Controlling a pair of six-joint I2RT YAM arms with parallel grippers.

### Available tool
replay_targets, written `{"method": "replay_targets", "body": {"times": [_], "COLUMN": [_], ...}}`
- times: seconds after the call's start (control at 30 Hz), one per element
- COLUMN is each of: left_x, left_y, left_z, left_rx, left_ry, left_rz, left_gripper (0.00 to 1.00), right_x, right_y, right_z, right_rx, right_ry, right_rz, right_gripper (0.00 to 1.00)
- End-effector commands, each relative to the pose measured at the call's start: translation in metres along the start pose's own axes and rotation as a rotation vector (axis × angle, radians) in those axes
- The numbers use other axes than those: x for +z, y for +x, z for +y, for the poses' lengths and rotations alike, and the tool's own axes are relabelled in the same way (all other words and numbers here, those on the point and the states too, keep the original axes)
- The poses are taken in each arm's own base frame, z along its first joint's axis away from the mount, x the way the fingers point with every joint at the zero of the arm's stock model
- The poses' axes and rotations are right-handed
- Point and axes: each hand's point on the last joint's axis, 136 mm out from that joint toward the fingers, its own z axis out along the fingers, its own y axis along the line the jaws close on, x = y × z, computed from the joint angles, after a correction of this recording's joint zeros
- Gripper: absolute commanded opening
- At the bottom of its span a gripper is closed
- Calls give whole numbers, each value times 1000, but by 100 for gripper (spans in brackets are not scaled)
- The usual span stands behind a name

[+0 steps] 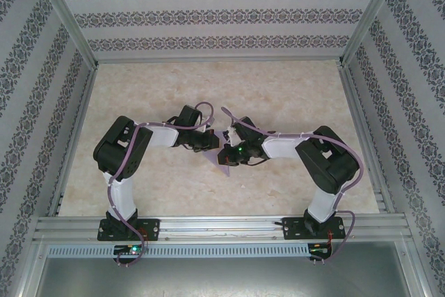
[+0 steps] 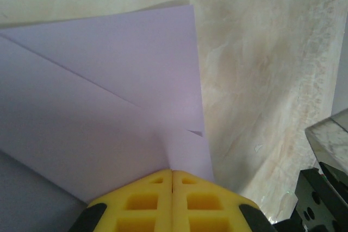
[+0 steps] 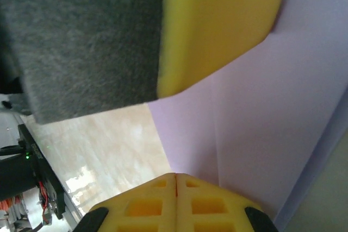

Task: Fold a paper plane with a square sheet of paper (fold left side to right side)
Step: Fourth fold the wing at the center of the table.

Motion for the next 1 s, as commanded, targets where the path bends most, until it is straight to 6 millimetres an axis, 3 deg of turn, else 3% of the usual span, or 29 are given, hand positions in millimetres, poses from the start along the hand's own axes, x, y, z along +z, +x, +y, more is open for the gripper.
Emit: {"method": "replay_targets", "body": {"times": [0.0,0.57,0.97], "left_x": [8,6,4], "left_y": [18,17,16], "left_z": [38,51,61], "left_rx": [-63,-94,-121], "left_ry": [-125,-161,-187], "left_rz": [26,16,14], "left_gripper": [0,0,0], "right_x": [2,6,-1], "right_y": [-6,39,63], "right_z": [-3,-27,-26], "right_rx": [-2,41,54], "right_ry": [24,98,83], "right_rz": [-13,82,124], "right_gripper": [0,0,0]}}
